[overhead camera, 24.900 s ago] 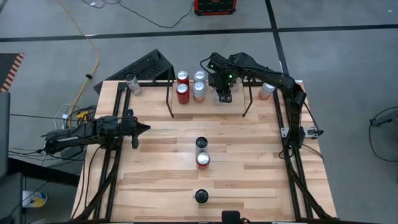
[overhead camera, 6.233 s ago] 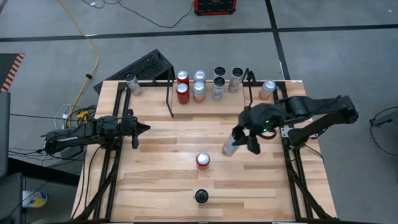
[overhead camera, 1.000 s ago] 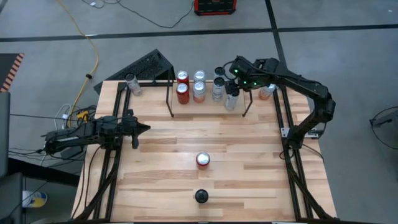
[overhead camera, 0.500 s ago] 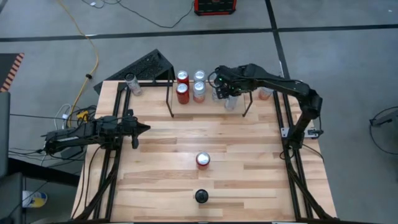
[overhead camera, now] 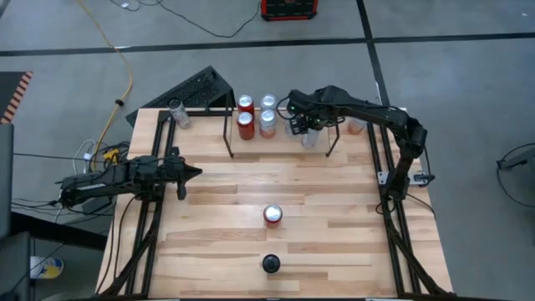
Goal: Place canned beverage on shelf
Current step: Put the bottom white pink soda can on the shelf aligned with the other white pink soda can
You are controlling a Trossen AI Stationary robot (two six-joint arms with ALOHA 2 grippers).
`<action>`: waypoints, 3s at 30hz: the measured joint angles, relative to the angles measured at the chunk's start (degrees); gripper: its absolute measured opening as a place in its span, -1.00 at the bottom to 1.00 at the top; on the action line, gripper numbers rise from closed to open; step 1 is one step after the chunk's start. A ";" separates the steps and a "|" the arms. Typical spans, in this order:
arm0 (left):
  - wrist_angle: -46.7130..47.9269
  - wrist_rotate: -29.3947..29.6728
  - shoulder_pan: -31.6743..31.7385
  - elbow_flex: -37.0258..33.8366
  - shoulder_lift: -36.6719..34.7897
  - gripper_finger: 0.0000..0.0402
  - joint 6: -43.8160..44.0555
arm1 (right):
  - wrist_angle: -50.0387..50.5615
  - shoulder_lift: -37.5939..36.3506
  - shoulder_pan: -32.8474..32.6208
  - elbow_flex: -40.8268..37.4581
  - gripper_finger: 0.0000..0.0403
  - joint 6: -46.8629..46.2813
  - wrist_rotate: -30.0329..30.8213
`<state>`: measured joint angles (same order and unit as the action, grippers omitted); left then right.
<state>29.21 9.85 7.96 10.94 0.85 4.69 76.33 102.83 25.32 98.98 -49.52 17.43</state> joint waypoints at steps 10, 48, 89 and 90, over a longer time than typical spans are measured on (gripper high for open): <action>0.02 0.02 0.01 0.00 -0.01 -0.95 0.00 | 2.16 -0.20 0.72 0.10 0.10 1.12 -0.55; 0.02 0.00 -0.01 0.00 -0.01 -0.95 0.00 | -4.36 -0.11 7.93 1.88 0.16 70.41 -20.53; 0.02 0.00 -0.01 0.00 0.01 -0.95 0.00 | -2.53 -0.11 3.71 1.88 0.30 63.14 -11.00; 0.02 0.00 -0.01 0.00 0.00 -0.95 0.01 | -2.52 -0.11 3.63 1.88 0.30 63.04 -10.60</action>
<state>29.23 9.85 7.94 10.94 0.85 4.70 73.81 102.72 28.95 100.86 13.52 6.83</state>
